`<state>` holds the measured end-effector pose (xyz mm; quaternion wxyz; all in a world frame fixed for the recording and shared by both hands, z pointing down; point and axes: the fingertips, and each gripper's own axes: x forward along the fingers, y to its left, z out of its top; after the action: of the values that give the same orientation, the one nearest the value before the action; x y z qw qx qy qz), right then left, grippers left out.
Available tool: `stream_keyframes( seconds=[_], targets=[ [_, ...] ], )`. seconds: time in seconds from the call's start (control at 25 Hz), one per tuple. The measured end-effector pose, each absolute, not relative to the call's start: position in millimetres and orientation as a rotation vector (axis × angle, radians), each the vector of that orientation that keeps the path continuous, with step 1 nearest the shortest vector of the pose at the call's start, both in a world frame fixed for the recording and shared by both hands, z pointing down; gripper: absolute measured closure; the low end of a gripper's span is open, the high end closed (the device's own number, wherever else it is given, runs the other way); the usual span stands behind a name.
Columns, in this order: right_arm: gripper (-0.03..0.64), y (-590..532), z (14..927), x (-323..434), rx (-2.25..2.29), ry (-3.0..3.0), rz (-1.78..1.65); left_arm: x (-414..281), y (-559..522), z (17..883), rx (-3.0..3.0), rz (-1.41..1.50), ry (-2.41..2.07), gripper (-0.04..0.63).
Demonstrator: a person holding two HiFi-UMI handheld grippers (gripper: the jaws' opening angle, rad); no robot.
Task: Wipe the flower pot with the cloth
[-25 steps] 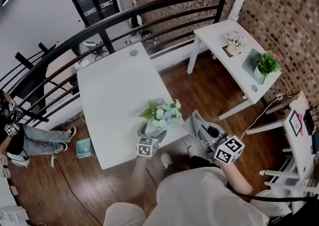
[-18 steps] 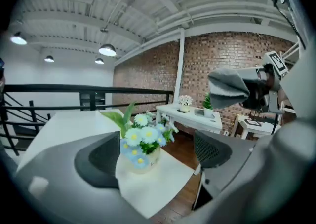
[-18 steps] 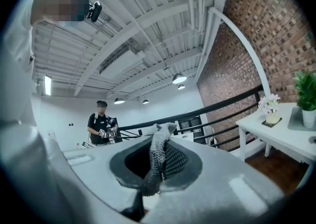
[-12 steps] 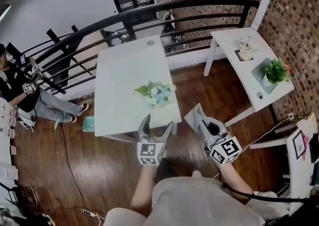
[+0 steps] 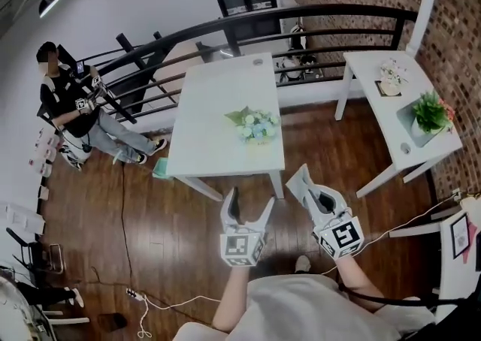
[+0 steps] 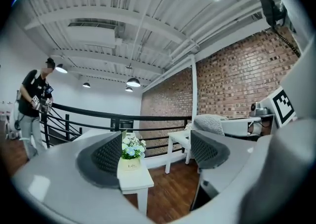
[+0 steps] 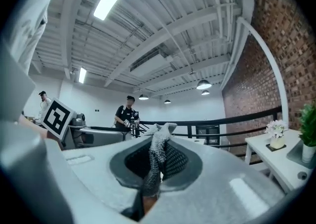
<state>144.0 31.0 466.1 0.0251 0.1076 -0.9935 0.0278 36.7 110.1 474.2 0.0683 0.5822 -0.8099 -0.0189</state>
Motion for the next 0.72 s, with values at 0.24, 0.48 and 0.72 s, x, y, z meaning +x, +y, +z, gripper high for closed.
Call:
stream_keyframes(
  seconds=[0.24, 0.48, 0.72],
  targets=[
    [0.612, 62.7, 457.0, 126.7, 0.339, -3.087, 0.116, 20.8, 138.5, 447.2, 1.734, -0.101, -2.500, 0.141],
    [0.612, 68.9, 441.1, 111.8, 0.427, -3.103, 0.138, -0.4, 161.7, 435.3, 1.749, -0.113, -2.507, 0.141],
    [0.612, 85.0, 442.7, 98.4, 0.476, -3.090, 0.132, -11.5, 171.5, 433.3, 1.803, -0.120, -2.480, 0.169]
  ],
)
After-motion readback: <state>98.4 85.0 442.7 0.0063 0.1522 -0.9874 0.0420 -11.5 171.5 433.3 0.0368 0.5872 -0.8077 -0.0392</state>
